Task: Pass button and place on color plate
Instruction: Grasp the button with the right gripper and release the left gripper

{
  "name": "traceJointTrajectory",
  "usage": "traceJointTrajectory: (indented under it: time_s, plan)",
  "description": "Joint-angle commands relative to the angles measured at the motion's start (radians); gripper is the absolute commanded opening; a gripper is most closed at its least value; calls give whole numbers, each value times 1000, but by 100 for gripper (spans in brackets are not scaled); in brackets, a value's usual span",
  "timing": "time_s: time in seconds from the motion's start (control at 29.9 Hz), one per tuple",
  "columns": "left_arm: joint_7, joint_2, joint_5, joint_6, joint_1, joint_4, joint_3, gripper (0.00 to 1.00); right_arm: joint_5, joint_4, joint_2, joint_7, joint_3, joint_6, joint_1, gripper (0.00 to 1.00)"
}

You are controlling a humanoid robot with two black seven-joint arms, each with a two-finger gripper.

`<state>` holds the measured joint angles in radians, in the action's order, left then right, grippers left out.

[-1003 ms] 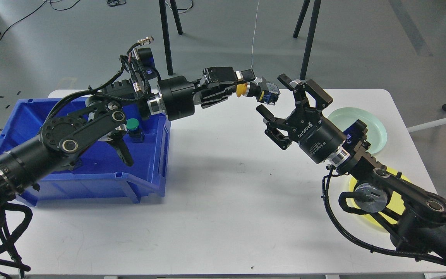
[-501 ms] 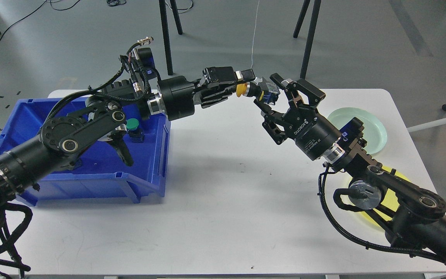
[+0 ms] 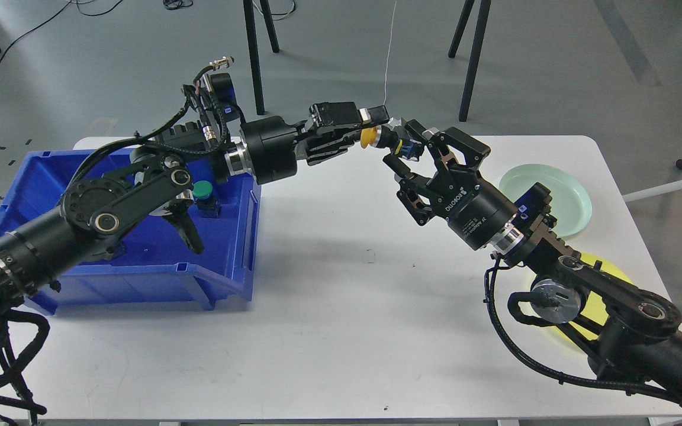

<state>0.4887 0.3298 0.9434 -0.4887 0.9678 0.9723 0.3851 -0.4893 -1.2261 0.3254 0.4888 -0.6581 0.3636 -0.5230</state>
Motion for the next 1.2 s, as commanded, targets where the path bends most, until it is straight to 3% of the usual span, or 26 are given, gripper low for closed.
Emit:
traceJointTrajectory:
  time_s: [0.0,0.13,0.27,0.77,1.17]
  plan:
    - [0,0,0,0,0,0,0,23,-5,0,0,0,0,-11,0,27]
    - [0,0,0,0,0,0,0,23,-5,0,-2,0,-2,-23,-3,11]
    - [0,-2,0,0,0,0,0,23,-5,0,-2,0,-2,-46,-8,1]
    - [0,-2,0,0,0,0,0,26,-3,0,-9,0,-5,-52,-6,1]
    - [0,-3,0,0,-12,0,0,51,-3,0,-9,0,-3,-55,-2,0]
